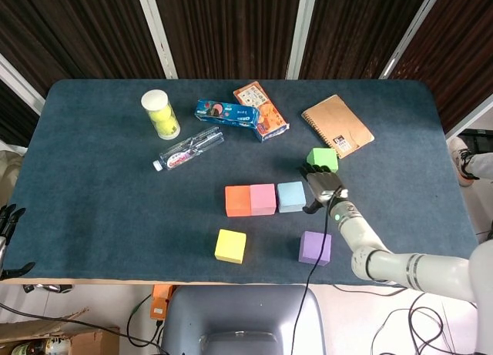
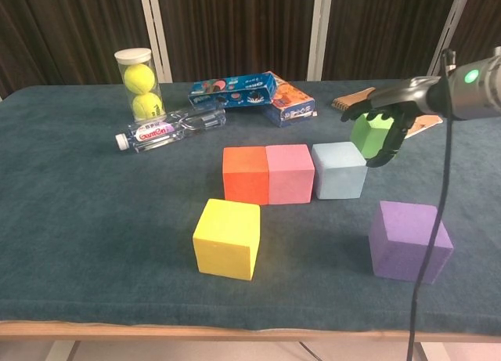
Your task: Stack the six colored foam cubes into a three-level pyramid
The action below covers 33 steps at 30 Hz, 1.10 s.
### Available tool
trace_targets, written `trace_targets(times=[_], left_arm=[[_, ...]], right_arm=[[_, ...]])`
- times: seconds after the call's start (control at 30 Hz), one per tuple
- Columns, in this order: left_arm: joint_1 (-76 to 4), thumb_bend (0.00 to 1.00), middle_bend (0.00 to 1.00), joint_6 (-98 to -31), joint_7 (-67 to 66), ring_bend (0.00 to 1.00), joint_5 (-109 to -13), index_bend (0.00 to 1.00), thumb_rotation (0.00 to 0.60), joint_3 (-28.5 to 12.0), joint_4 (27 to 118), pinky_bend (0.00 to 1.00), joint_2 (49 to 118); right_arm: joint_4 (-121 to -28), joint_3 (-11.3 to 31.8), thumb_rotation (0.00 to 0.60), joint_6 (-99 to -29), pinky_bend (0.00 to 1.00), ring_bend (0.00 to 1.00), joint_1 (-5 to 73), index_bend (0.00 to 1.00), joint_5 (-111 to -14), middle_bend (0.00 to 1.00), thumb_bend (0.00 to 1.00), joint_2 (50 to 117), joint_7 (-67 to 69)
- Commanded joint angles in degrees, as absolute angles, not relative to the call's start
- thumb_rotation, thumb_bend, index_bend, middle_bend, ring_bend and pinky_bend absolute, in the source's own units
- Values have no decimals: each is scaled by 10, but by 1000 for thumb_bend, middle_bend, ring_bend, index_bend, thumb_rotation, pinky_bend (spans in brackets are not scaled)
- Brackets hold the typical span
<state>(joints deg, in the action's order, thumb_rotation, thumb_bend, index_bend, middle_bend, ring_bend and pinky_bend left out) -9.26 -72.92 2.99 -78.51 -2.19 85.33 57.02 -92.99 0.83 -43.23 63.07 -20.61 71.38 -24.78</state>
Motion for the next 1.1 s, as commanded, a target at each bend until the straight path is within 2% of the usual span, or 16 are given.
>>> trace_targets(times=[0.03,0.2,0.37,0.47,0.73,1.1], left_arm=[[-95,98,0,-727,27,0,-786,76,588,-22,854,108,572],[-100,98,0,-723,14,0,-787,76,588,-22,859,108,576],[-102,102,0,-721,0,0,-784,68,585,-23,866,108,577],[-103,106,0,-720,-4,0,-781,61,585,-24,869,108,575],[-103,111,0,-720,-8,0,-778,61,586,-24,870,109,576],[-101,117,0,-723,-3,0,-778,53,587,-25,869,108,574]], right_arm=[[-965,4,600,-451,0,0,565,45,-313,0,189,659,-191],[-933,-3,600,-430,0,0,521,157,-383,0,195,651,-143],[-887,2,600,-396,0,0,494,263,-431,0,389,665,-93],[-861,5,600,-375,0,0,485,269,-450,0,443,677,-70],[-827,33,600,-290,0,0,490,238,-462,0,462,696,-6],[-822,30,598,-278,0,0,508,225,-462,0,465,716,-13]])
